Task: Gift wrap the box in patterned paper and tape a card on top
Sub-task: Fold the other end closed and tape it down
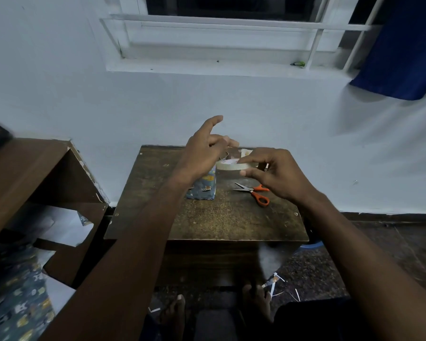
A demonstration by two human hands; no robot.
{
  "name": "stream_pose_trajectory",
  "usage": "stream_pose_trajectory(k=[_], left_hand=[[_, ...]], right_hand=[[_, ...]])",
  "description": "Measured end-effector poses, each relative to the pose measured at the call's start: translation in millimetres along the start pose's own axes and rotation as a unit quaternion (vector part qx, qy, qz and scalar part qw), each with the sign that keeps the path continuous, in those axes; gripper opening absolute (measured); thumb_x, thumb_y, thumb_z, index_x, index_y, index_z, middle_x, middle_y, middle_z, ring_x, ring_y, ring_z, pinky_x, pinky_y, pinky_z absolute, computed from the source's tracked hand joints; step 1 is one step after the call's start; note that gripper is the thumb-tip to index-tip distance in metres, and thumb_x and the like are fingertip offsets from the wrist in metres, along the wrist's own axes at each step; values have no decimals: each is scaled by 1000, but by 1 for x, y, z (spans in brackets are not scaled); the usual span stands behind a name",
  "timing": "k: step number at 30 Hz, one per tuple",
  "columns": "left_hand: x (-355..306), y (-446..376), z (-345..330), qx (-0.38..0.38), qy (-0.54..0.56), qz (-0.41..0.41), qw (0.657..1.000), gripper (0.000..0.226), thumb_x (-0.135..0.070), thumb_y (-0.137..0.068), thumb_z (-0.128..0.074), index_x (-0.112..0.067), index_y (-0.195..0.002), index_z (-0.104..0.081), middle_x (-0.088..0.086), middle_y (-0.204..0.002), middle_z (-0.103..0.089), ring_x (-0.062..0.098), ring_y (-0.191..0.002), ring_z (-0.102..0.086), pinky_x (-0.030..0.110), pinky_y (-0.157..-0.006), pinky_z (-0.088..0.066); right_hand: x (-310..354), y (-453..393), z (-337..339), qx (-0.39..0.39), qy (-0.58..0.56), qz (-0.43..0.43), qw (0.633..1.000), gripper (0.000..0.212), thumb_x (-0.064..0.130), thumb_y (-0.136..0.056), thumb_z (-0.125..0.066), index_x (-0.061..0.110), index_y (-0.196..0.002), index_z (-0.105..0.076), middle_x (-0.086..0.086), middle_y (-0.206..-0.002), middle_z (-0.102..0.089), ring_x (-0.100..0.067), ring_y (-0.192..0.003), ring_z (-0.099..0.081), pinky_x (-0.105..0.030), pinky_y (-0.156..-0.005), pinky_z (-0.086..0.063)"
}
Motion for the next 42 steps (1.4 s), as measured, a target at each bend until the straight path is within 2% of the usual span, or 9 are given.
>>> stream_pose_trajectory(k=[9,14,18,24,28,32,35,39,42], left_hand=[[0,-7,7,-19,105,-18,994,53,-49,-108,-34,-24,-152,-47,-6,-133,-71,13,-113,-70,36,-99,-54],[-4,-5,14,-29,150,-32,988,60,-54,-100,-30,-26,-147,-53,-3,-151,-55,12,-126,-63,31,-98,-53],[-5,-1,18,-30,157,-44,986,58,-55,-104,-27,-27,-140,-63,-13,-151,-56,12,-136,-55,40,-106,-51],[-12,8,26,-93,174,-34,980,57,-49,-104,-36,-9,-120,-75,-27,-118,-74,14,-126,-63,37,-100,-50],[-10,16,30,-176,173,-4,969,28,-35,-100,-57,-27,-92,-83,-6,-125,-76,3,-122,-63,21,-95,-42],[5,30,25,-166,188,92,964,42,-35,-107,-53,-23,-82,-85,1,-105,-81,15,-113,-71,43,-109,-49],[11,44,22,-131,216,159,954,51,-44,-109,-47,-13,-92,-84,9,-95,-82,28,-92,-78,47,-94,-61],[2,53,23,-138,290,191,928,51,-37,-111,-42,-1,-102,-78,-15,-79,-78,-3,-62,-72,16,-53,-55],[2,52,24,-124,278,197,932,46,-30,-111,-41,1,-103,-75,-16,-65,-75,-6,-53,-68,11,-43,-47]], right_hand=[[-47,7,-37,180,192,-179,948,31,46,-65,-96,24,-79,-79,9,-82,-75,-13,-85,-68,-39,-76,-56],[-10,-6,-32,21,22,-137,990,45,43,-67,-96,31,-104,-72,17,-100,-69,-6,-88,-65,-31,-72,-51],[14,-19,-57,59,-146,-56,986,71,15,-72,-95,26,-134,-63,16,-133,-66,-9,-122,-63,-30,-100,-54],[5,-24,-71,-2,-129,-58,990,61,18,-63,-100,21,-118,-74,10,-114,-75,-10,-106,-69,-27,-90,-55],[6,-22,-74,-53,-120,-52,990,59,26,-55,-104,20,-100,-66,4,-104,-70,-16,-101,-67,-35,-86,-56],[9,-22,-79,-68,-119,-58,989,60,30,-55,-104,21,-99,-64,0,-109,-68,-22,-103,-65,-48,-86,-56],[10,-22,-79,-66,-122,-63,988,61,31,-55,-103,21,-100,-63,-2,-109,-67,-23,-102,-64,-47,-85,-55],[7,-21,-78,-58,-151,-74,984,61,28,-57,-103,20,-104,-65,-3,-111,-66,-23,-105,-65,-46,-89,-56],[8,-20,-78,-49,-162,-86,982,53,31,-65,-100,23,-106,-66,4,-112,-67,-17,-105,-65,-33,-89,-56]])
Point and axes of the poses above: each hand's wrist, its own y-axis away from the middle knuckle, its own z-axis out of the back of the hand, x = y × z, the point moved 5 cm from there along -y, towards the middle knuckle
